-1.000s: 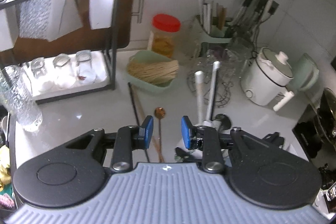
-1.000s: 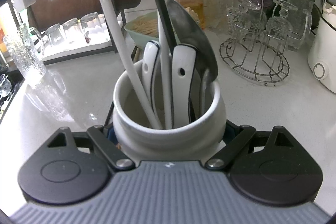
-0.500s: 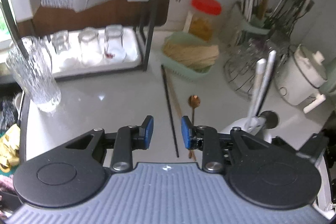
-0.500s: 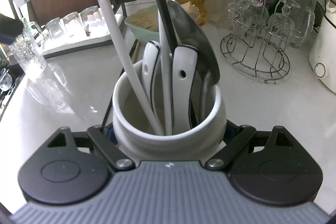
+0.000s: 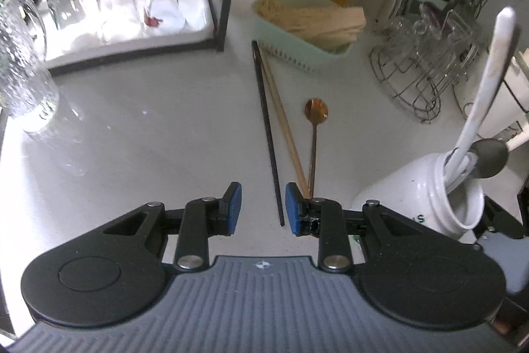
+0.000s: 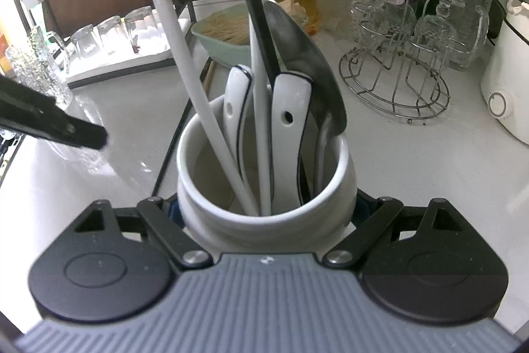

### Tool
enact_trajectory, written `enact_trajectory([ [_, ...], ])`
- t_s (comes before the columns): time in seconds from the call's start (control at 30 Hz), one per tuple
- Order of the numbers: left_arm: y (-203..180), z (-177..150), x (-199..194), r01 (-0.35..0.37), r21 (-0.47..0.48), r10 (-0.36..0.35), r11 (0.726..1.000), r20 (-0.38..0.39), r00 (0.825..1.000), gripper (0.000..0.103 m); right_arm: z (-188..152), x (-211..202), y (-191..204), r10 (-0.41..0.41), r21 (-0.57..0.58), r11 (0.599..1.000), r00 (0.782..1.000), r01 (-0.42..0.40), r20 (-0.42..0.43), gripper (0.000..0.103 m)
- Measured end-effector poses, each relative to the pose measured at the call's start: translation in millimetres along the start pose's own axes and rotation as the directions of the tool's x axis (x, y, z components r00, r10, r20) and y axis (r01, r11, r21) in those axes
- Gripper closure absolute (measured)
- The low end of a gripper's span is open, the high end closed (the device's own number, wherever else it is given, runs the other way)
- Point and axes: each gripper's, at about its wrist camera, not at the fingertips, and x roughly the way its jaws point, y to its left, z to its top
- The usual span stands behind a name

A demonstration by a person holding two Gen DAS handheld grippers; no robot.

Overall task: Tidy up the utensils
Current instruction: 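Move the open left gripper down to the black chopstick on the counter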

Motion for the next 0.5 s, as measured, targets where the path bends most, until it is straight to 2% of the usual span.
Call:
enact_trajectory([
  [0.07,0,-3,10,0.026,0.0,-0.026,1.0,0.017,1.0,0.07,0,0,0,0.0,0.0,1.0,1.0,0.0,0.002,0.011],
  [0.33,-5,-7,50,-0.015,0.009,0.015,1.0,0.028,0.999,0.07,-1,0,-1,0.006,-0.005,1.0,1.0,-0.006,0.012,0.011],
  [0.5,-6,-9,61,0.02,0.006,-0.02,1.0,0.049,0.999,0.071,-1,0,-1,0.007,-0.003,1.0,1.0,-0.007,0.011,0.011],
])
